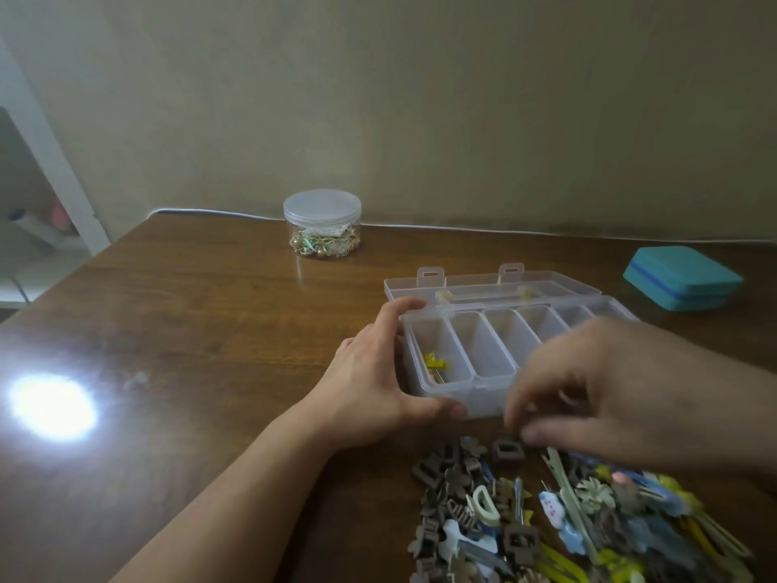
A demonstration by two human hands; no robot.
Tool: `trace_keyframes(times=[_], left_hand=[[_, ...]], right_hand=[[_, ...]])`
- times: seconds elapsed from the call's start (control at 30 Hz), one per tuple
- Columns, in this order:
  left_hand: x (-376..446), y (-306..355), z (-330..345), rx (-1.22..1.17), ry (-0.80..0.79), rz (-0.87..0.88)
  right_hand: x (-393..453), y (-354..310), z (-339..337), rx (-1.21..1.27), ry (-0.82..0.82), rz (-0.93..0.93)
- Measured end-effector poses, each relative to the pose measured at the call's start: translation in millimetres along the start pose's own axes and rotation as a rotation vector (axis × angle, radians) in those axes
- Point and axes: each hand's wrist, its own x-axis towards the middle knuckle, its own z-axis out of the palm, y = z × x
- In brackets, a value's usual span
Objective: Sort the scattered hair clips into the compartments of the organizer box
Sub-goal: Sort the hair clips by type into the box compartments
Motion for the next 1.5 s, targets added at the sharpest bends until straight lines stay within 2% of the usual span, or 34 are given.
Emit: trace_keyframes(times=[0.07, 0.17, 0.5, 0.57, 0.67, 0.73, 0.8, 0.87, 0.93, 1.07, 1.2, 1.27, 1.5], left_hand=[[0, 0, 0, 0.000, -0.002, -0.006], [1, 0, 1, -0.001, -0.008, -0.010], [0, 3, 0, -0.028, -0.009, -0.007], [0, 3, -1, -0.034, -0.011, -0.002], [-1, 3, -2, -0.045, -0.014, 0.005], [-1, 3, -1, -0.045, -0.016, 0.010], [-1, 2, -1, -0.045, -0.009, 0.020], [0, 2, 0, -0.030, -0.002, 0.028], [0, 1, -1, -0.013, -0.003, 0.032], [1, 1, 0, -0.014, 0.000, 0.018], [1, 2, 0, -0.008, 0.001, 0.007], [1, 2, 0, -0.004, 0.001, 0.008], [0, 3, 0, -0.003, 0.004, 0.005]], right_hand=[[-8, -1, 12, -0.030, -0.093, 0.016], [-5, -2, 25, -0.164, -0.082, 0.022], [-14, 13, 28, -0.008, -0.071, 0.047], [-15, 14, 20, 0.132, 0.041, 0.056], [-6, 8, 16, 0.366, 0.363, 0.042], [8, -1, 18, 0.333, 0.562, 0.030], [24, -9, 23, 0.207, 0.665, 0.041], [34, -16, 29, 0.069, 0.594, 0.063], [32, -16, 33, 0.034, 0.505, 0.047], [6, -2, 19, 0.283, 0.399, -0.001], [-5, 3, 18, 0.092, 0.032, 0.000], [-3, -3, 26, -0.010, -0.078, -0.010], [4, -3, 40, -0.101, -0.039, -0.040]])
